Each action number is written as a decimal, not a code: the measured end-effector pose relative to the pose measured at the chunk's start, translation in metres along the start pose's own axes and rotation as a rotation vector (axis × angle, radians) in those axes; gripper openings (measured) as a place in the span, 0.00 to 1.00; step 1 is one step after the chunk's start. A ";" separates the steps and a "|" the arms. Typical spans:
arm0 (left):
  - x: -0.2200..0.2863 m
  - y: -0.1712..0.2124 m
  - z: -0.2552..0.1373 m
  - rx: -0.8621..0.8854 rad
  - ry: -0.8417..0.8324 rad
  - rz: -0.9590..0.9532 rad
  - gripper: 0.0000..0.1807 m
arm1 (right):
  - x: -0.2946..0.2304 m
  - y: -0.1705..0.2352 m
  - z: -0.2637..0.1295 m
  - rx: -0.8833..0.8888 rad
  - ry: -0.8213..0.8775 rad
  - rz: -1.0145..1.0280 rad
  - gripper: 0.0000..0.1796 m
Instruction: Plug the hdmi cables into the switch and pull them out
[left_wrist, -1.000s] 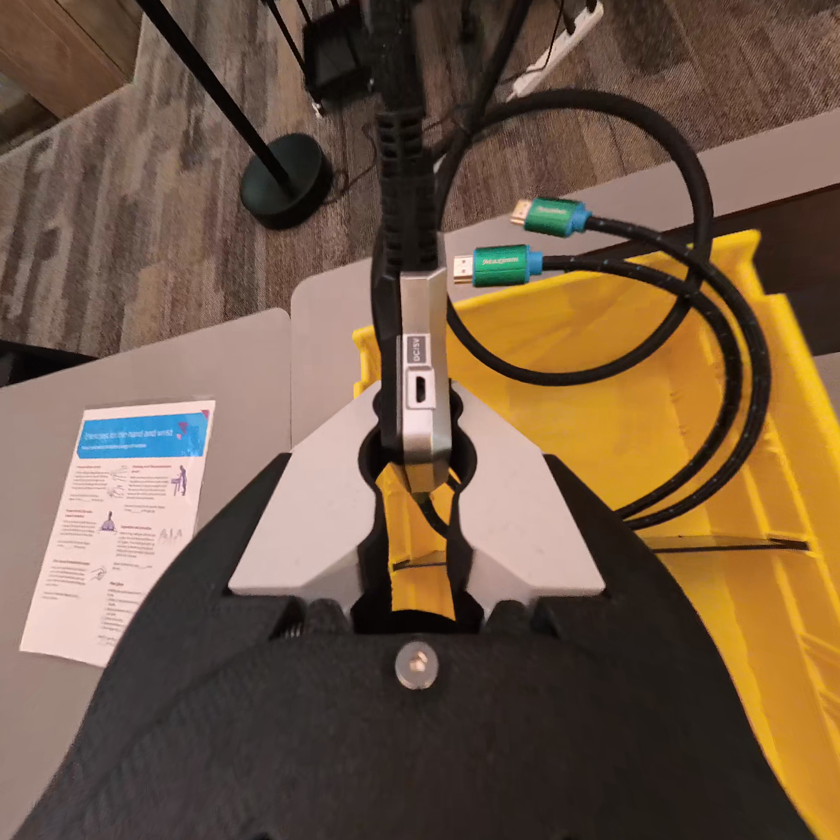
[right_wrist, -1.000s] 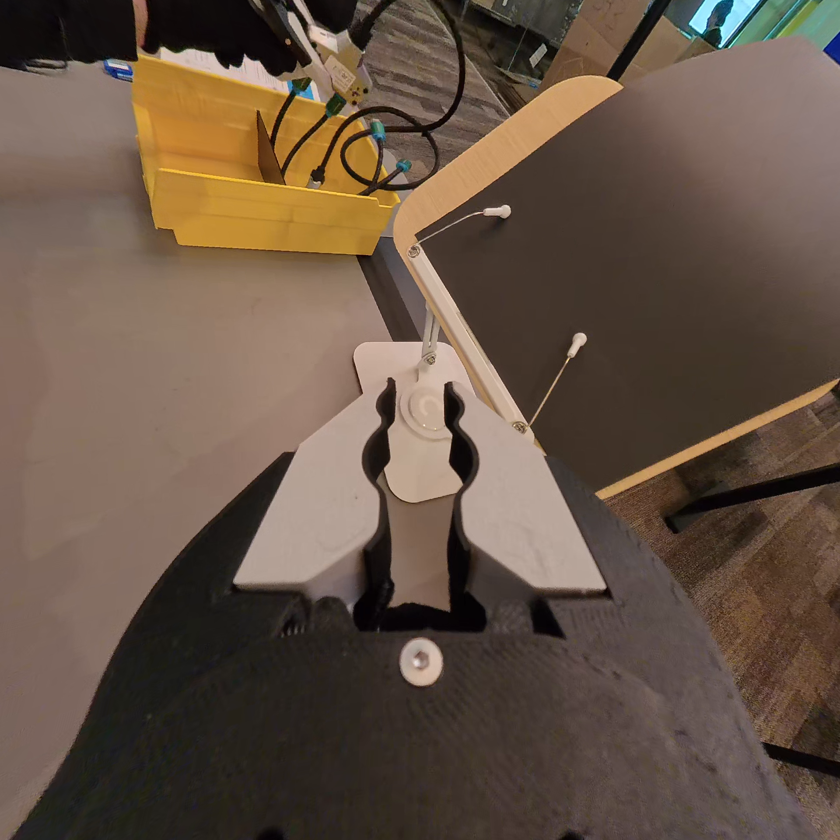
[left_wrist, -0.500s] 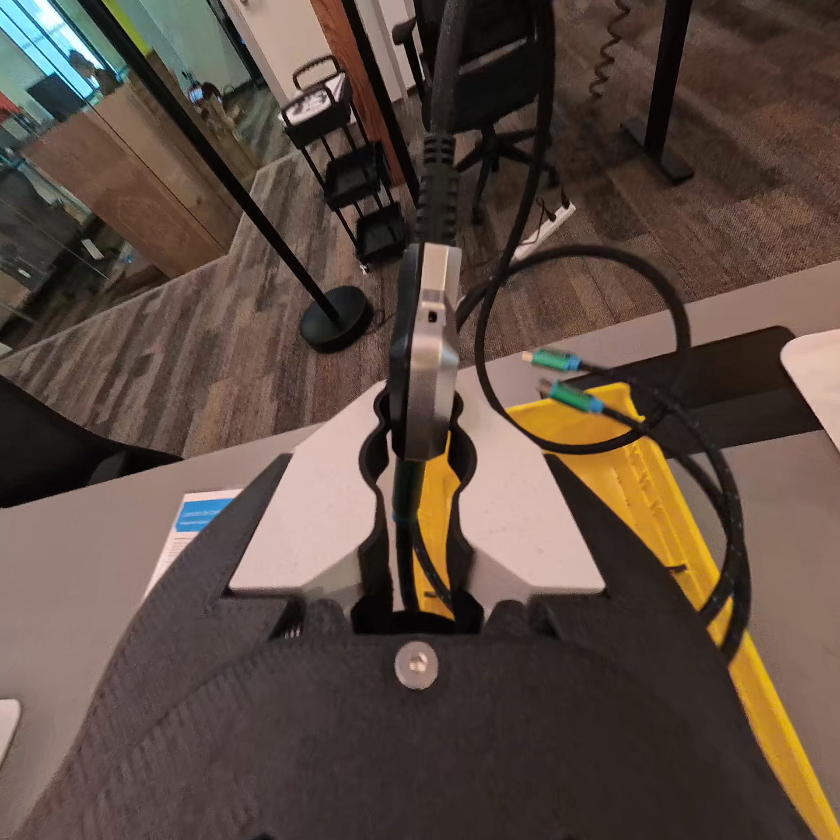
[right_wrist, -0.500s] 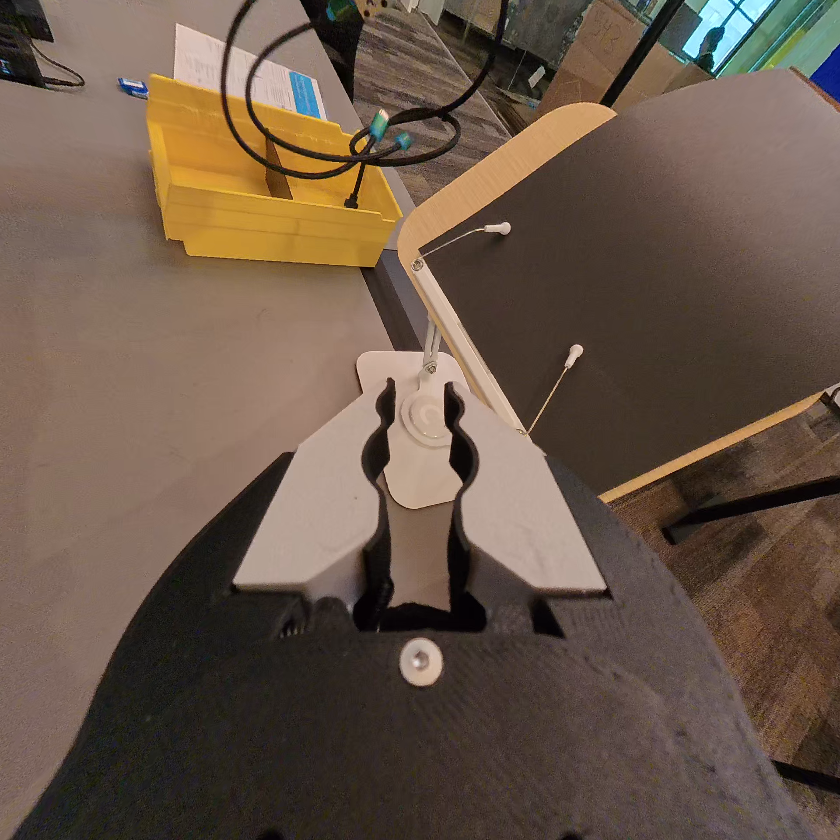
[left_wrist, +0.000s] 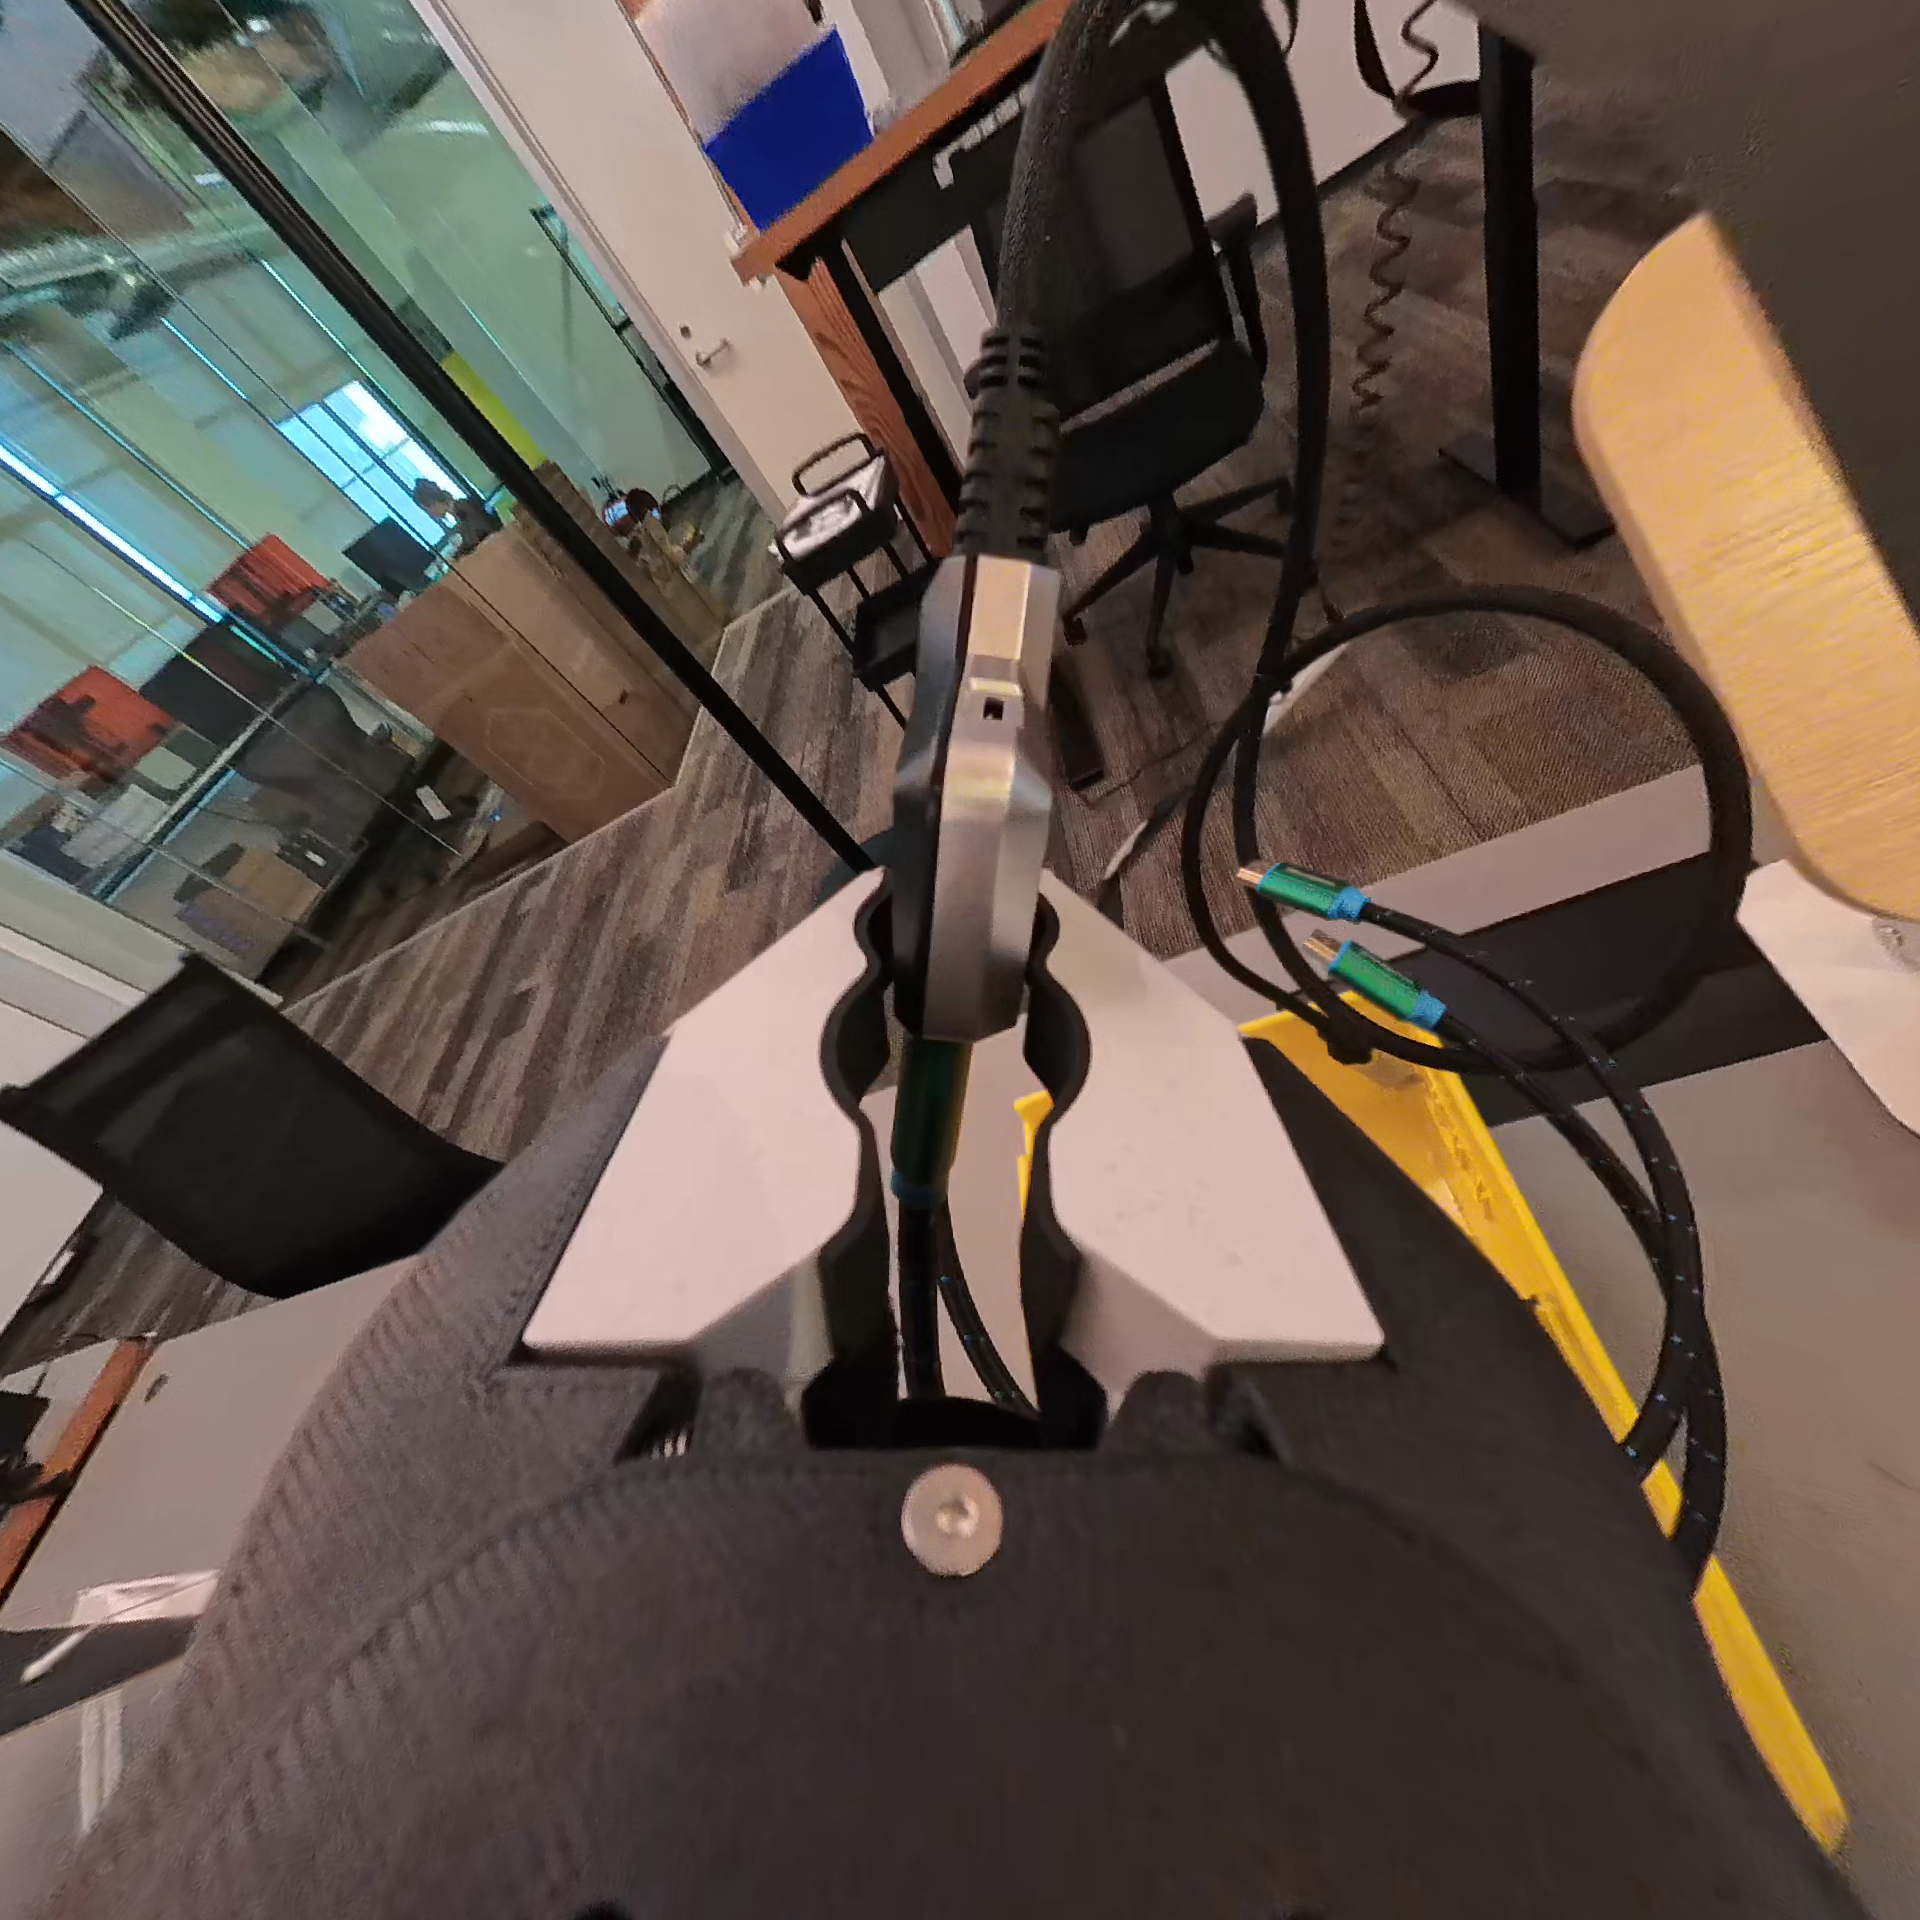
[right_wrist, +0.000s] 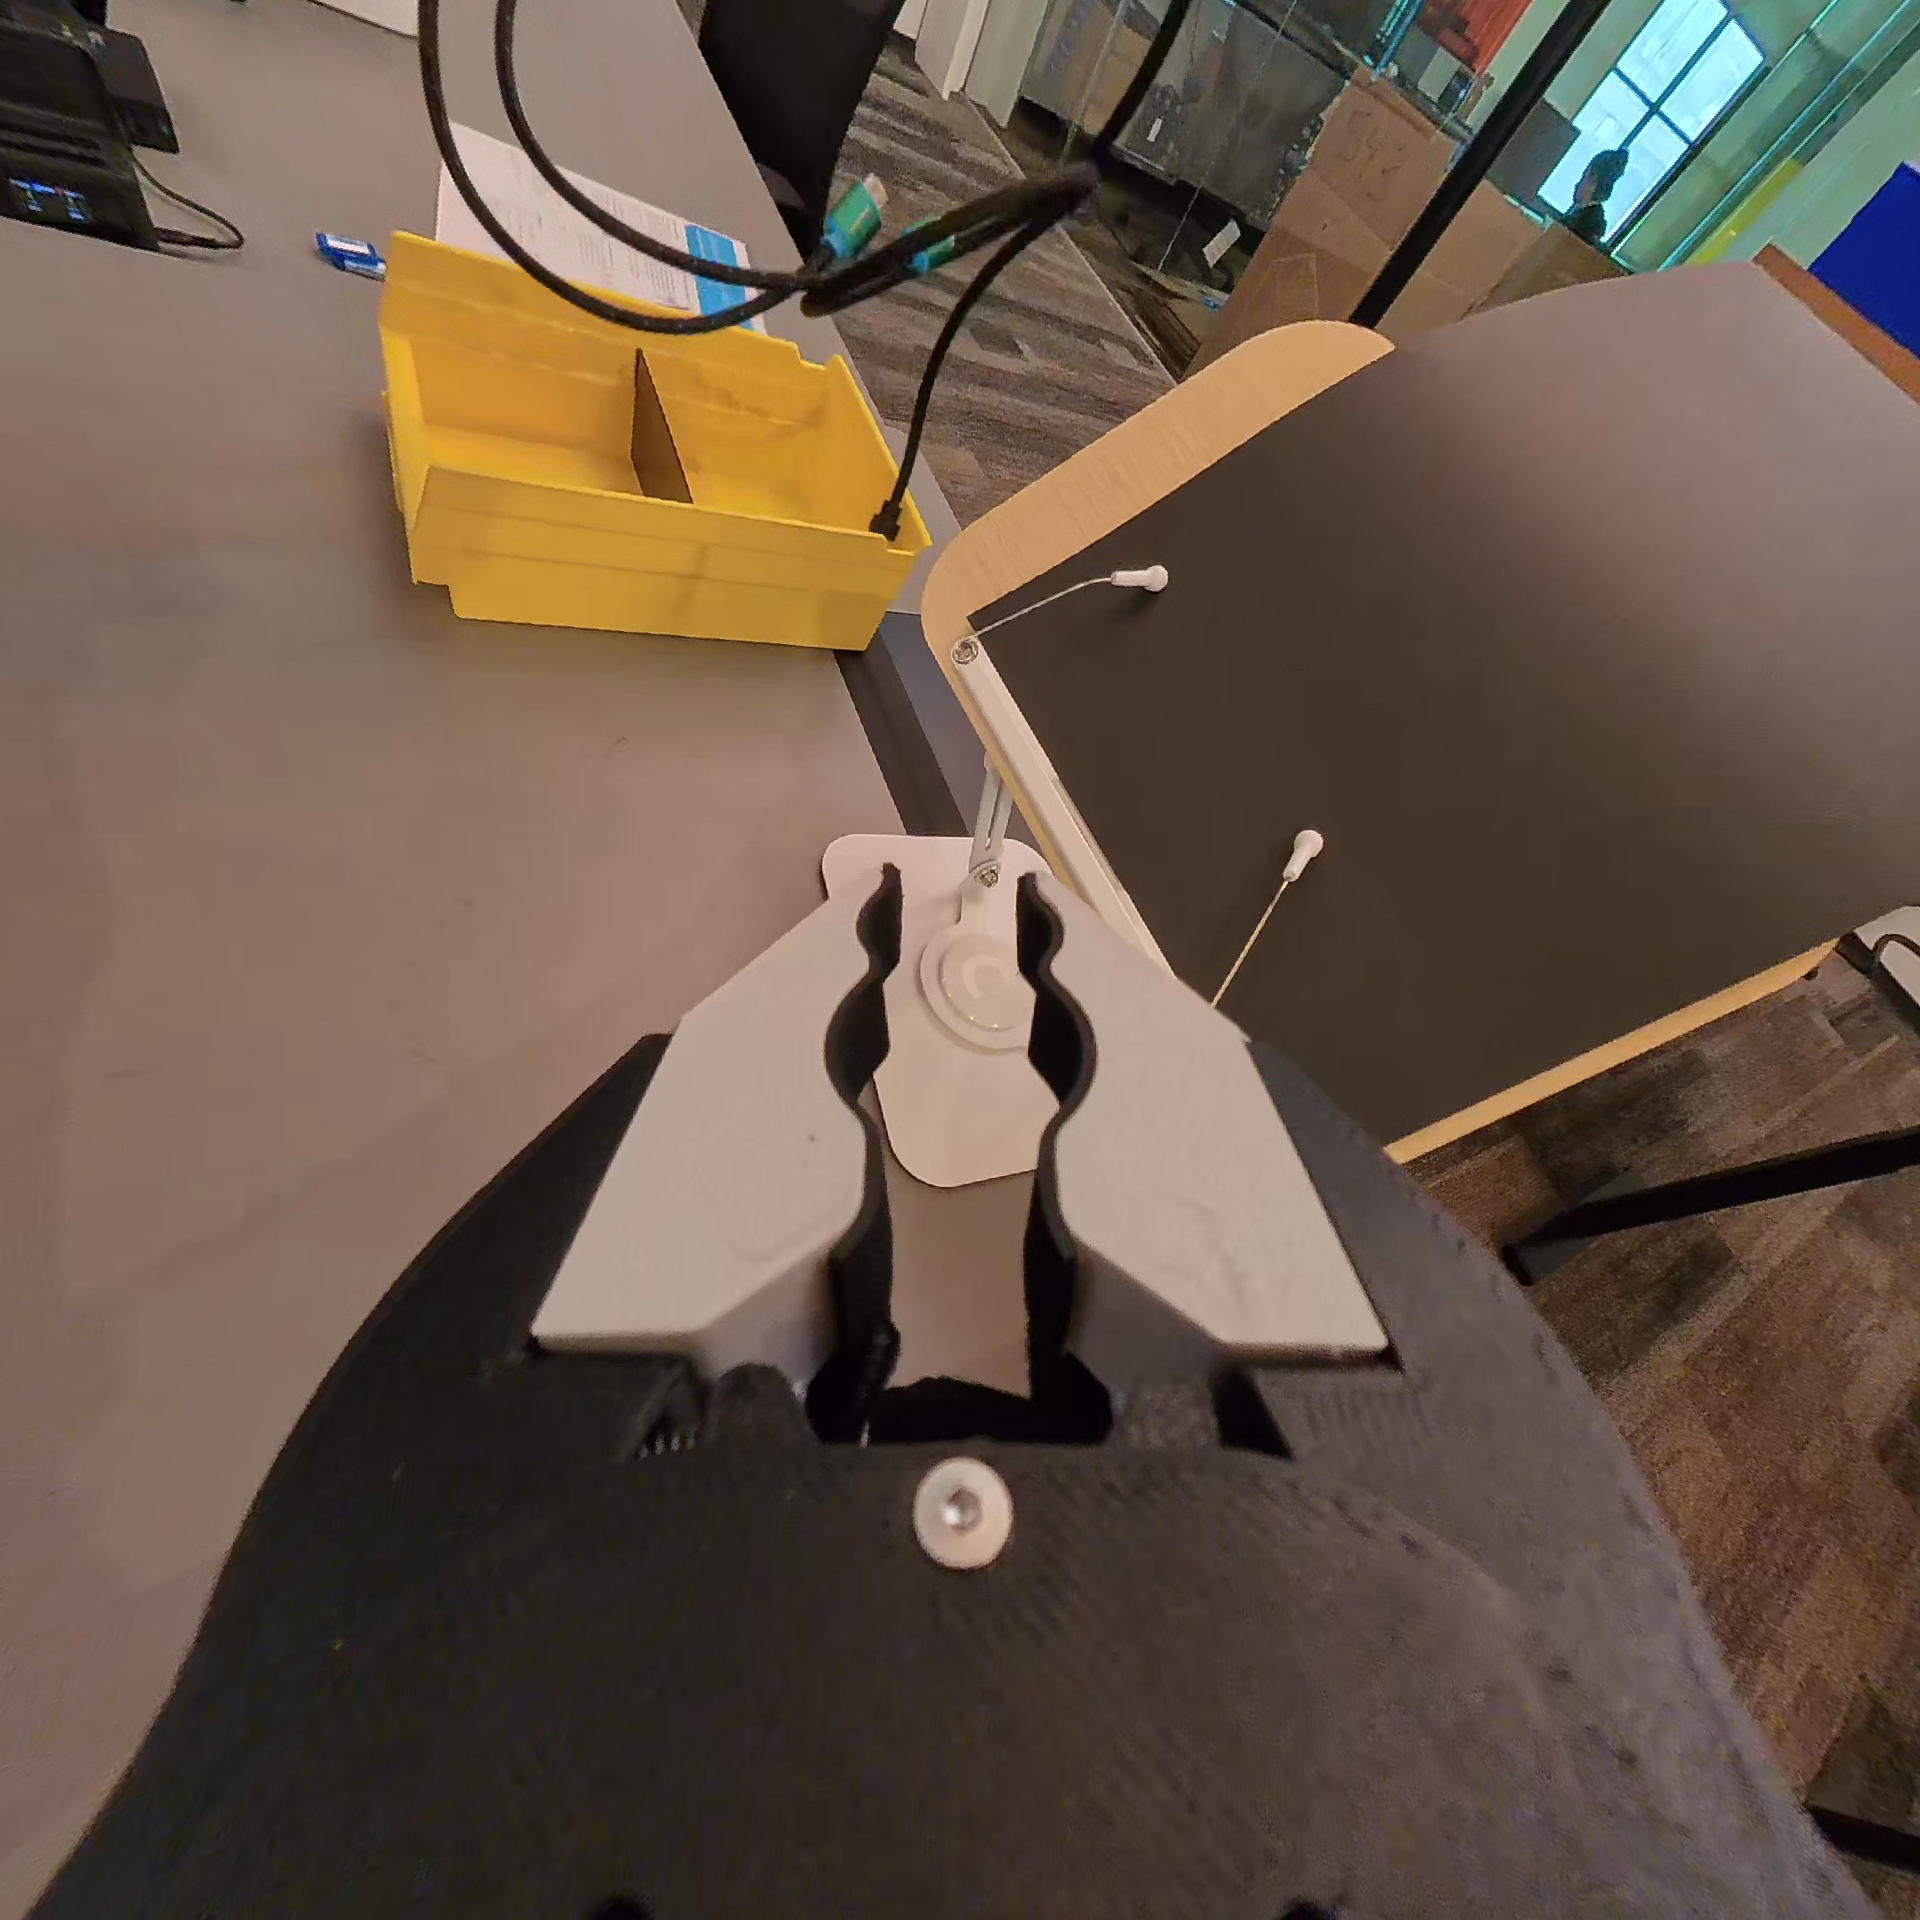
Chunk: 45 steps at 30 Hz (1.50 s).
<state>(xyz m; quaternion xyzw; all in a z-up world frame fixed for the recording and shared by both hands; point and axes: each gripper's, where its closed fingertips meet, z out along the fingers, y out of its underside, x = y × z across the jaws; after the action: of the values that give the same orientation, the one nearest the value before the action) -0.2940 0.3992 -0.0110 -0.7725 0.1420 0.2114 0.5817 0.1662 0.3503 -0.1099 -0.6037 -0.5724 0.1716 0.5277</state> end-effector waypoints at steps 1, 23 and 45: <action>-0.002 -0.006 -0.006 0.014 -0.005 0.001 0.11 | 0.000 0.000 0.000 0.002 0.000 -0.001 0.11; 0.110 -0.072 -0.123 0.334 0.384 0.055 0.11 | -0.001 -0.017 0.003 0.085 -0.004 0.014 0.15; 0.317 -0.054 -0.146 0.532 1.029 0.232 0.11 | -0.047 -0.051 0.054 0.381 -0.259 -0.053 0.24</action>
<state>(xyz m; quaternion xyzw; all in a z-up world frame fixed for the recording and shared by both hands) 0.0306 0.2826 -0.0874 -0.5827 0.5377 -0.1714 0.5849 0.0829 0.3219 -0.1072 -0.4509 -0.6084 0.3387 0.5584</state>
